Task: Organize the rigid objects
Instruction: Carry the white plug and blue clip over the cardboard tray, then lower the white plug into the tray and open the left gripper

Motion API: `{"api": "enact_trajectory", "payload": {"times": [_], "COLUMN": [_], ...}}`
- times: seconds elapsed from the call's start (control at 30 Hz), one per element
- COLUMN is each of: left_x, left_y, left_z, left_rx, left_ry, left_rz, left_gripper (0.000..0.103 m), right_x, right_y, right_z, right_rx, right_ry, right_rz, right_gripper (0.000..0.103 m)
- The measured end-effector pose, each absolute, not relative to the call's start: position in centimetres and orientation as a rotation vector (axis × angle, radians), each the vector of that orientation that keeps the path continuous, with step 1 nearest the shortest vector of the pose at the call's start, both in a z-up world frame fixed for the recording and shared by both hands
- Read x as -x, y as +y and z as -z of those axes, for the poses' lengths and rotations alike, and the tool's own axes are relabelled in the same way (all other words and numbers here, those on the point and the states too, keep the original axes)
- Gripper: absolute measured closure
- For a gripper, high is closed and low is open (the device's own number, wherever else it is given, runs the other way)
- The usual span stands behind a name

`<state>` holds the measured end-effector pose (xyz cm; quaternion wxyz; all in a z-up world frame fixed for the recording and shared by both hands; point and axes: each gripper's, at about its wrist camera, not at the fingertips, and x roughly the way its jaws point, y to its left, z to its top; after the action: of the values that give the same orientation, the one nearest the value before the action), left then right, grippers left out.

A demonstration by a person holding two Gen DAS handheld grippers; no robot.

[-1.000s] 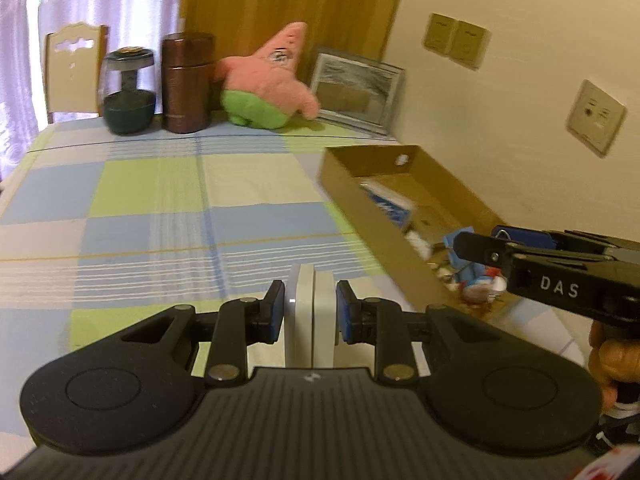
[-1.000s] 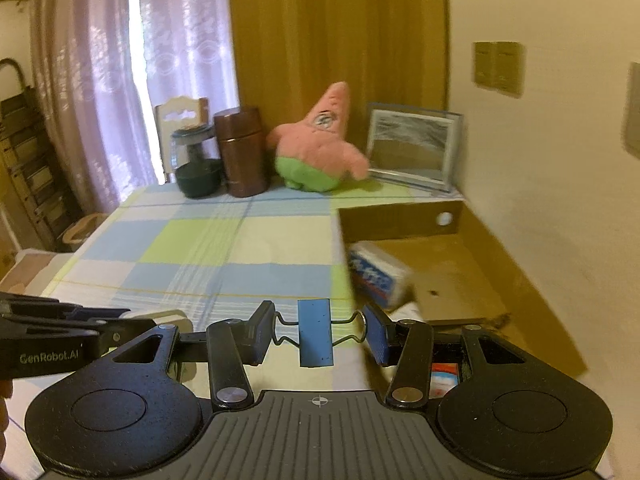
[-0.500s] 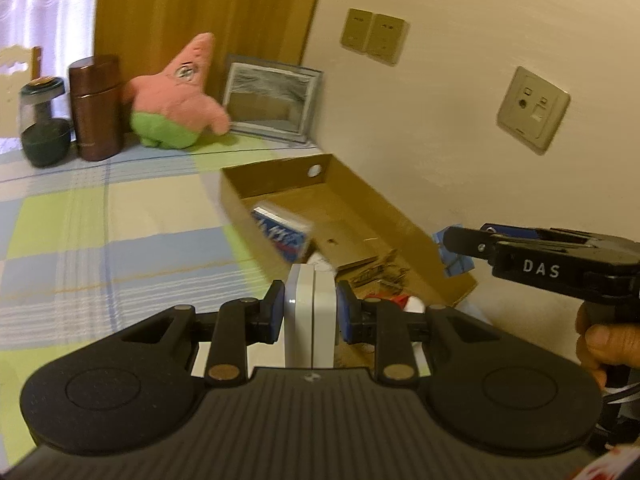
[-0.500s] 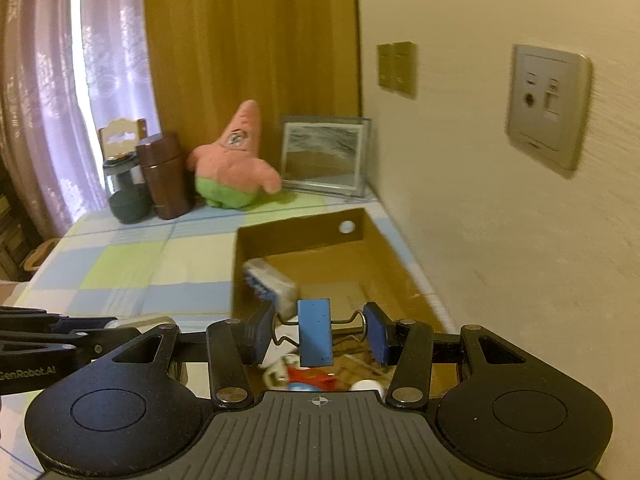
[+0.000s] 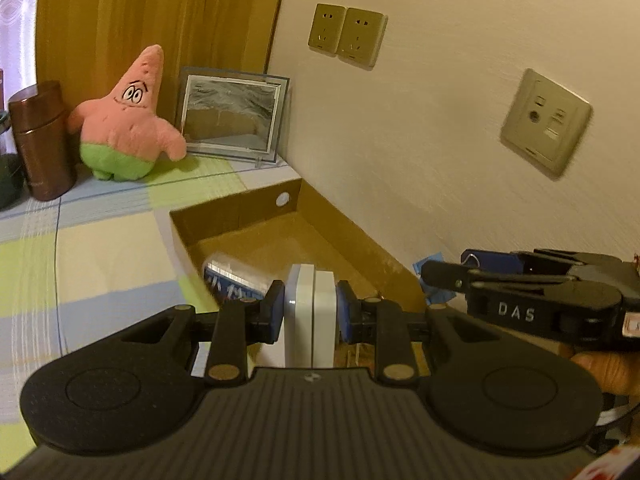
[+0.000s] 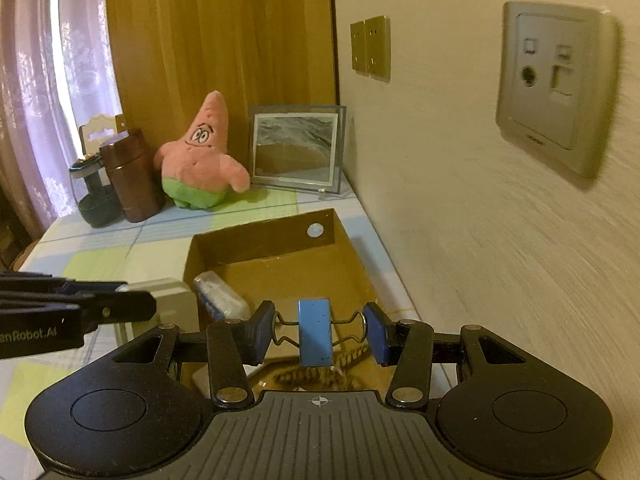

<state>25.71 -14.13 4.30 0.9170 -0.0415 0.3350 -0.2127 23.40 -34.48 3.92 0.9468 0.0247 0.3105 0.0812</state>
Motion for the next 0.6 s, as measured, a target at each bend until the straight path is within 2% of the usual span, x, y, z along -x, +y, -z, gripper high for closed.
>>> {"api": "enact_trajectory", "payload": {"times": [0.6], "left_x": [-39.0], "left_y": [-15.5], "left_z": [-1.2], "left_rx": [0.057], "left_ry": [0.703], "left_rz": [0.415], "left_gripper": [0.08], "right_x": [-35.8], "right_y": [-34.0], "right_z": [-0.3], "right_rx": [-0.048], "right_ry": [0.68], "right_rz": [-0.176], "right_gripper": [0.058]}}
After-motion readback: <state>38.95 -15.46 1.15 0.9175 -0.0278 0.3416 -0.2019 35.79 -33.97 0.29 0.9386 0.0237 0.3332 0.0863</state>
